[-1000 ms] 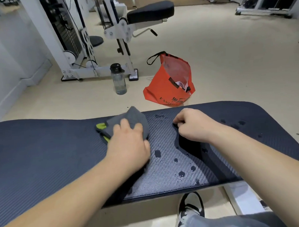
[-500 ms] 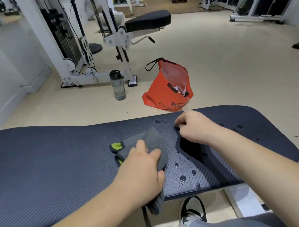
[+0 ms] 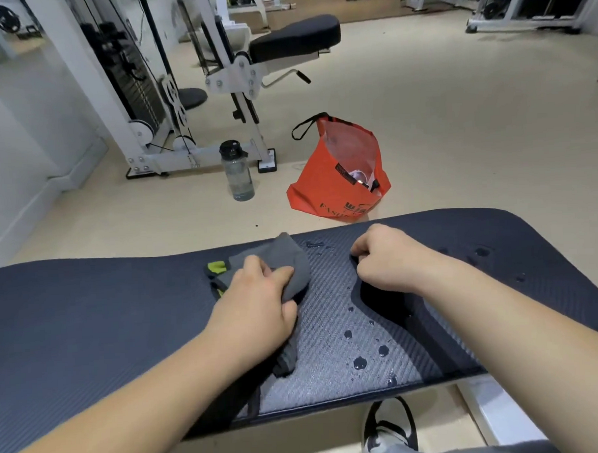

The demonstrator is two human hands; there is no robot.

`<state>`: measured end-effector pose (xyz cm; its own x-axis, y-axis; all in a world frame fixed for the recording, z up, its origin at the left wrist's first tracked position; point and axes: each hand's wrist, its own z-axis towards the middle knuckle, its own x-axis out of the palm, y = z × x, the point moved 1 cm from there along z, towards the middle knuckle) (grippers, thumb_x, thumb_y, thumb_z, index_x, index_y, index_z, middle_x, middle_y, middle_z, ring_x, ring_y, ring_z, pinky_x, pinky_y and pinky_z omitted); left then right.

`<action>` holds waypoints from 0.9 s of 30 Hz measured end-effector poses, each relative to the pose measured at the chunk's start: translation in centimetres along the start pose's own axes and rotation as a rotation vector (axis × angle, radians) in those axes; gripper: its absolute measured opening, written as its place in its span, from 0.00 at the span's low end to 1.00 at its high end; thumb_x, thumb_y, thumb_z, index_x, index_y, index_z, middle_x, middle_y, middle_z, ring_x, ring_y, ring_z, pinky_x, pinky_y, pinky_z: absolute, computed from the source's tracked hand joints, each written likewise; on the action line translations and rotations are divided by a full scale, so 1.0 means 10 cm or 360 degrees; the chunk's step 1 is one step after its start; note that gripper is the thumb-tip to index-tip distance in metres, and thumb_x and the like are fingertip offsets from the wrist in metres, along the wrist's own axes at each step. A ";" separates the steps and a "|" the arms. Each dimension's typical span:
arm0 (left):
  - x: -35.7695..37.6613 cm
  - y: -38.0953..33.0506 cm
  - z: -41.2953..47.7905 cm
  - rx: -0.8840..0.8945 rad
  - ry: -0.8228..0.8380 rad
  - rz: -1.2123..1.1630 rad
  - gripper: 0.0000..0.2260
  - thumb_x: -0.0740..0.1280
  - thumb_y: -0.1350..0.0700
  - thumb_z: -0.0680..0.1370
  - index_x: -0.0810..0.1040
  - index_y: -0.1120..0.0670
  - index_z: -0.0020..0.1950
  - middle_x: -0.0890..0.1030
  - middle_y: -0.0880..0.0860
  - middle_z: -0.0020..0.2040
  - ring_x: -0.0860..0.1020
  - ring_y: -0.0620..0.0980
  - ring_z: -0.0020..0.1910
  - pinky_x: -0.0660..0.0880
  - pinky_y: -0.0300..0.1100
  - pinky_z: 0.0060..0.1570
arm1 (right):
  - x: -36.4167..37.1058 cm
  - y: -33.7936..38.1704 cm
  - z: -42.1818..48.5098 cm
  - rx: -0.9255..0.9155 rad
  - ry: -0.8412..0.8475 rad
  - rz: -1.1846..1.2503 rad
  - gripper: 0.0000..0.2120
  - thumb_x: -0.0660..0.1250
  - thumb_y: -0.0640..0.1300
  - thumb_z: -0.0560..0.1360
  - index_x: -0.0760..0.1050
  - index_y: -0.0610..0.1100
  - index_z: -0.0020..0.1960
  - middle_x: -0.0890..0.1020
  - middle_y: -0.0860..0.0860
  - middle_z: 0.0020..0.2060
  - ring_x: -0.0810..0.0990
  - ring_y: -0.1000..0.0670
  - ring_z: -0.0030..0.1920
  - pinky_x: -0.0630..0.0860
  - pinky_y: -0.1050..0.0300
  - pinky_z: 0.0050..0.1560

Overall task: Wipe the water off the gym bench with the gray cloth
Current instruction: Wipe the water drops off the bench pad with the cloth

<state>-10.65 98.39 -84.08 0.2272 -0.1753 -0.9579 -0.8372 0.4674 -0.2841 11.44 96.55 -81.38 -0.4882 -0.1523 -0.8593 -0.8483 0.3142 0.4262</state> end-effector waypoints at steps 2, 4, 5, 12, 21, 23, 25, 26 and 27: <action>-0.01 0.06 0.33 -0.0171 -0.0083 0.0127 0.18 0.63 0.51 0.78 0.74 0.54 0.67 0.69 0.59 0.60 0.72 0.63 0.60 0.75 0.54 0.60 | -0.01 -0.01 -0.02 -0.0019 0.0059 -0.0009 0.13 0.58 0.38 0.68 0.80 0.46 0.43 0.76 0.47 0.56 0.73 0.44 0.57 0.78 0.46 0.59; -0.04 -0.02 0.61 -0.0430 -0.0064 0.0131 0.17 0.61 0.52 0.79 0.74 0.56 0.66 0.68 0.63 0.64 0.71 0.67 0.62 0.72 0.55 0.60 | -0.03 -0.04 -0.03 -0.0010 0.0043 0.0025 0.11 0.57 0.38 0.67 0.78 0.47 0.37 0.78 0.47 0.51 0.75 0.44 0.54 0.79 0.49 0.52; -0.02 -0.11 0.70 -0.0493 -0.0049 0.0103 0.16 0.61 0.52 0.80 0.74 0.56 0.66 0.68 0.64 0.65 0.71 0.67 0.62 0.72 0.55 0.61 | -0.04 -0.07 -0.04 0.0008 0.0001 0.0049 0.10 0.57 0.39 0.66 0.77 0.47 0.36 0.79 0.47 0.47 0.78 0.43 0.50 0.79 0.51 0.48; 0.19 -0.37 0.71 0.0256 0.0006 0.0002 0.23 0.63 0.52 0.76 0.73 0.44 0.72 0.71 0.55 0.63 0.71 0.59 0.63 0.74 0.54 0.64 | -0.13 -0.28 -0.01 0.0023 -0.0172 0.0109 0.19 0.57 0.39 0.64 0.83 0.41 0.47 0.85 0.44 0.46 0.82 0.41 0.48 0.83 0.43 0.51; 0.24 -0.47 0.33 0.0388 -0.0065 0.0125 0.22 0.62 0.50 0.75 0.72 0.44 0.70 0.71 0.51 0.63 0.71 0.57 0.57 0.76 0.51 0.57 | -0.14 -0.39 -0.06 -0.0030 -0.0152 0.0120 0.18 0.57 0.40 0.64 0.82 0.43 0.47 0.85 0.47 0.45 0.82 0.42 0.50 0.82 0.43 0.53; 0.20 -0.35 0.09 0.0559 0.0018 0.0022 0.25 0.59 0.47 0.74 0.72 0.40 0.72 0.71 0.48 0.62 0.72 0.54 0.55 0.76 0.47 0.55 | -0.14 -0.41 -0.06 -0.0039 -0.0132 0.0105 0.17 0.58 0.39 0.66 0.83 0.44 0.49 0.86 0.48 0.47 0.82 0.43 0.51 0.81 0.43 0.55; 0.17 -0.20 0.18 0.0516 0.0031 0.0077 0.25 0.56 0.45 0.73 0.72 0.39 0.71 0.72 0.47 0.62 0.73 0.54 0.56 0.77 0.50 0.55 | -0.15 -0.42 -0.08 -0.0044 -0.0133 0.0086 0.17 0.60 0.37 0.69 0.84 0.44 0.52 0.86 0.48 0.51 0.82 0.44 0.54 0.81 0.44 0.58; 0.17 -0.14 0.29 0.0419 -0.0005 0.0109 0.24 0.57 0.46 0.73 0.73 0.39 0.70 0.72 0.48 0.62 0.74 0.56 0.56 0.78 0.52 0.57 | -0.15 -0.42 -0.09 -0.0052 -0.0136 0.0078 0.17 0.60 0.37 0.71 0.84 0.45 0.54 0.86 0.49 0.52 0.82 0.44 0.56 0.80 0.44 0.59; 0.17 -0.11 0.41 0.0270 -0.0066 0.0121 0.22 0.60 0.48 0.75 0.74 0.40 0.69 0.72 0.50 0.62 0.74 0.58 0.57 0.77 0.54 0.57 | -0.14 -0.41 -0.11 -0.0061 -0.0133 0.0074 0.17 0.61 0.37 0.72 0.84 0.45 0.55 0.86 0.49 0.54 0.81 0.45 0.57 0.80 0.45 0.60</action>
<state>-7.34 101.14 -85.57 0.1897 -0.0998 -0.9767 -0.7576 0.6180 -0.2103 15.39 94.47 -81.58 -0.5099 -0.0590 -0.8582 -0.8329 0.2831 0.4755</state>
